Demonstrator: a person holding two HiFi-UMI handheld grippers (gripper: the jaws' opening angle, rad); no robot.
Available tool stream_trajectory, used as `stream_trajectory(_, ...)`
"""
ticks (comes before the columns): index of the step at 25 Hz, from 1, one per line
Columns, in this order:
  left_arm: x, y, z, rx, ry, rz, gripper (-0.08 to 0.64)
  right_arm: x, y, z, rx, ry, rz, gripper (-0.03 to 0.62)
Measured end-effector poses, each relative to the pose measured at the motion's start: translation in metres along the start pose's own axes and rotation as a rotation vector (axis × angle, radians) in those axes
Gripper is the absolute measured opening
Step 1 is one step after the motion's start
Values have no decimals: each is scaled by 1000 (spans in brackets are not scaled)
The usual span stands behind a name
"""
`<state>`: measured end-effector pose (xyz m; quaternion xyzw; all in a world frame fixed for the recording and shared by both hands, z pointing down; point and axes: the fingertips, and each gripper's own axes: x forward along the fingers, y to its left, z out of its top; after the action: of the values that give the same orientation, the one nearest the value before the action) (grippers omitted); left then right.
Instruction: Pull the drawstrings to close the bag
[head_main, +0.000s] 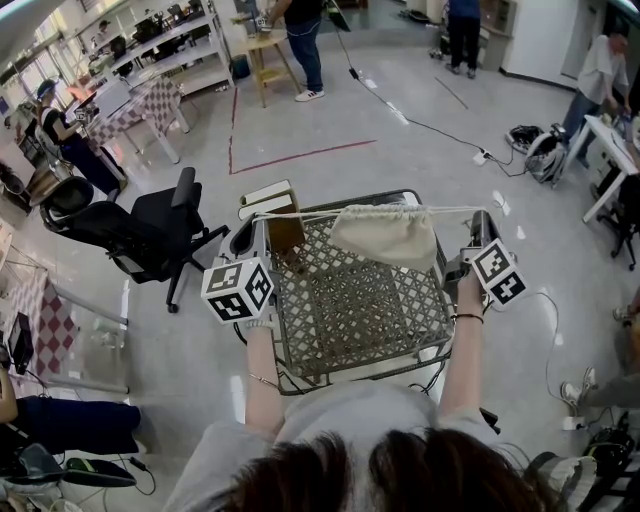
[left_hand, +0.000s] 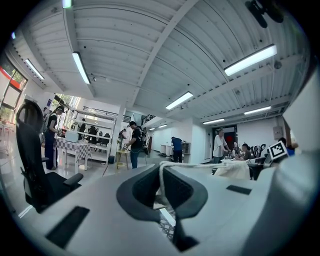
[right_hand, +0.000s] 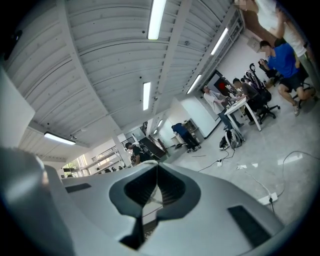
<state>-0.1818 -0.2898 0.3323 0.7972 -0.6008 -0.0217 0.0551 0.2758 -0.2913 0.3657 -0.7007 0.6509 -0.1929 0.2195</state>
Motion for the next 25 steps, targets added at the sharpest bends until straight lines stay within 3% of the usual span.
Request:
stream_trajectory(12,-2,4,-5,73,22,16,21,-2,8,5,-211,10,-3,25)
stream_trajectory(25,-2,2,-5,105,21,27,21,-3,9,10,-320,9,-2,25)
